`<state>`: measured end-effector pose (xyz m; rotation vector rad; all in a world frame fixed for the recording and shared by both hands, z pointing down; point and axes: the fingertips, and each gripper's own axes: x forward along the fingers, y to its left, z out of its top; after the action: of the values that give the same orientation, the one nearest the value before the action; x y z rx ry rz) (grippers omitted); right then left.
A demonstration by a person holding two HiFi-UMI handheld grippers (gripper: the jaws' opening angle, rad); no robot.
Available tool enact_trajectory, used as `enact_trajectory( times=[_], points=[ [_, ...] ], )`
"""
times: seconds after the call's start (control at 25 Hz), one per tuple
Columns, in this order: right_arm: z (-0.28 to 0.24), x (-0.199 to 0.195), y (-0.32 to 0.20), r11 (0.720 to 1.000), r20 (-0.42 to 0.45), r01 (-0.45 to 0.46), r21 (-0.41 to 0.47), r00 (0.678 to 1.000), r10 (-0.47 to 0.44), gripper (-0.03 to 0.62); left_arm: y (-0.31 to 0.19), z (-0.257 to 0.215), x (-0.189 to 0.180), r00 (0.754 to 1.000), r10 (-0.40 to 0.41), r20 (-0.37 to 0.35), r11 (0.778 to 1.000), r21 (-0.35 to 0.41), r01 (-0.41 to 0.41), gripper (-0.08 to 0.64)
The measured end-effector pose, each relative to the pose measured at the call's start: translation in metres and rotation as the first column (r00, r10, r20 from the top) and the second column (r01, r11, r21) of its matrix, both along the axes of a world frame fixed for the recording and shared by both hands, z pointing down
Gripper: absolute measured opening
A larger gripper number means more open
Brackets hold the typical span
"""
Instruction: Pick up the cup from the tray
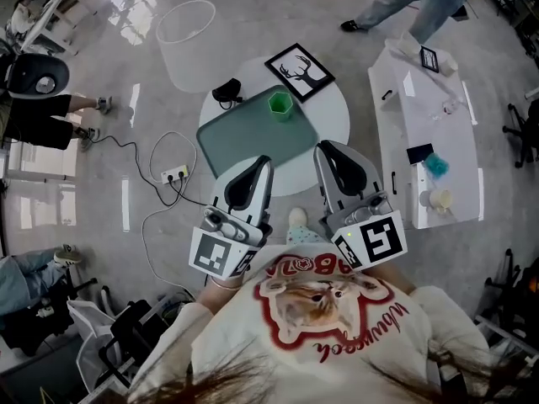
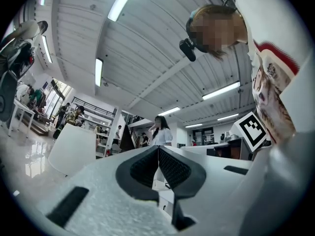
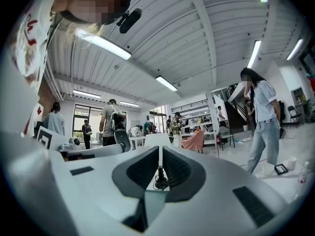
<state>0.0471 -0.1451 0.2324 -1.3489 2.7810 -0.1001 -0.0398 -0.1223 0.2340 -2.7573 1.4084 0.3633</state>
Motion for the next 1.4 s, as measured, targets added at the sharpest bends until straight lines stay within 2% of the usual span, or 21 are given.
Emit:
enact_trajectory(
  times=[0.6,1.04,1.4],
  points=[
    [0.000,-0.005,-0.050,0.999,0.009,0.045,-0.005,0.999,-0.045,0.041,-0.048,0.001,-0.004,0.999,-0.040,0.003,0.999,-0.013,0.040,0.015],
    [0.009,-0.003,-0.074,0.999,-0.014,-0.029,-0.022,0.999,0.029,0.041,-0.070,0.009,-0.008,1.000,0.016,-0.012,0.999,-0.045,-0.016,0.014],
    [0.021,-0.013,-0.080,0.999,-0.018,-0.032,-0.044,0.999,0.032,0.043,-0.073,0.022,-0.019,1.000,0.018,-0.015,0.996,-0.083,-0.020,0.014]
  ],
)
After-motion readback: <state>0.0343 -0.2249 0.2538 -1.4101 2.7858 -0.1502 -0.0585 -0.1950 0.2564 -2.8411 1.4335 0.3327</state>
